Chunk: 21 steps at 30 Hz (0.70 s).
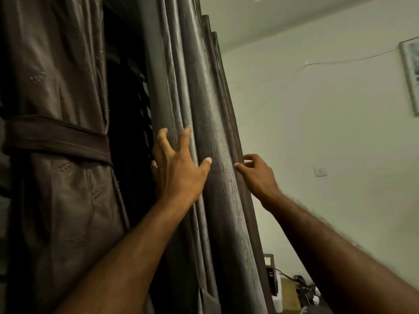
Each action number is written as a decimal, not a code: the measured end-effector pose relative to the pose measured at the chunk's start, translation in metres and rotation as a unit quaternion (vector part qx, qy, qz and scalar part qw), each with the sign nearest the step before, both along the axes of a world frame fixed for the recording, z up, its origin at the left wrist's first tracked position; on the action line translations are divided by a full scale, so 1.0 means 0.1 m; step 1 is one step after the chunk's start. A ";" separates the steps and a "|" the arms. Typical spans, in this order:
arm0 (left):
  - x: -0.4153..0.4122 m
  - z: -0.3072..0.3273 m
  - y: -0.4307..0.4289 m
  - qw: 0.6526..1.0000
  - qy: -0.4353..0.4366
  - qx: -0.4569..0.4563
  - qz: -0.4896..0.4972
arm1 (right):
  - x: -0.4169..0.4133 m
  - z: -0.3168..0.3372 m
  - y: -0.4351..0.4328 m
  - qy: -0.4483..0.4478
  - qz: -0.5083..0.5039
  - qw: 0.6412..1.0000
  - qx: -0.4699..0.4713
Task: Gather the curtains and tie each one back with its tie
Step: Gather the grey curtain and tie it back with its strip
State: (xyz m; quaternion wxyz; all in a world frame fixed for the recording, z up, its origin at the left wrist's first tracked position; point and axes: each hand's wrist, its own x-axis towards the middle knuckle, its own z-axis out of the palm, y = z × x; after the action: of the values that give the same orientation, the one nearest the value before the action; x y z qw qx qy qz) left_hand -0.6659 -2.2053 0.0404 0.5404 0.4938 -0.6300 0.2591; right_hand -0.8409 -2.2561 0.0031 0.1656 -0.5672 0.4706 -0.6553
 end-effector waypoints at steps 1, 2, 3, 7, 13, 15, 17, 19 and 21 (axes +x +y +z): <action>-0.01 0.02 -0.13 1.000 -0.009 0.000 0.015 | -0.03 0.02 -0.12 0.010 0.005 1.000 0.003; -0.03 0.04 -0.28 0.999 -0.015 -0.004 0.031 | -0.06 0.04 -0.29 0.019 0.010 1.000 0.000; -0.03 0.06 -0.39 0.999 -0.016 -0.007 0.047 | -0.07 0.06 -0.43 0.027 0.015 1.000 -0.002; -0.04 0.13 -0.84 0.994 0.016 0.005 0.104 | 0.05 0.22 -1.03 0.051 0.068 0.996 -0.024; -0.20 0.25 -1.20 0.975 0.194 -0.012 0.111 | 0.55 0.14 -1.51 0.085 0.130 0.973 -0.169; -0.20 0.28 -1.24 0.975 0.174 -0.035 0.134 | 0.64 0.11 -1.58 0.104 0.181 0.962 -0.175; -0.15 0.32 -1.25 0.977 0.138 -0.058 0.155 | 0.64 0.13 -1.62 0.085 0.260 0.949 -0.156; -0.08 0.36 -1.25 0.977 0.111 -0.069 0.168 | 0.56 0.20 -1.63 0.007 0.378 0.921 -0.097; -0.02 0.39 -1.23 0.979 0.096 -0.076 0.163 | 0.45 0.30 -1.67 -0.043 0.446 0.892 -0.054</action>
State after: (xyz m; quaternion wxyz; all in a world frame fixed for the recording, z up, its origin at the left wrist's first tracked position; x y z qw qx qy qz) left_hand -0.6679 -2.3281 0.0794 0.5854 0.5697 -0.4645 0.3420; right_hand -0.7959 -2.4233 0.0331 0.4294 -0.6970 0.1242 -0.5606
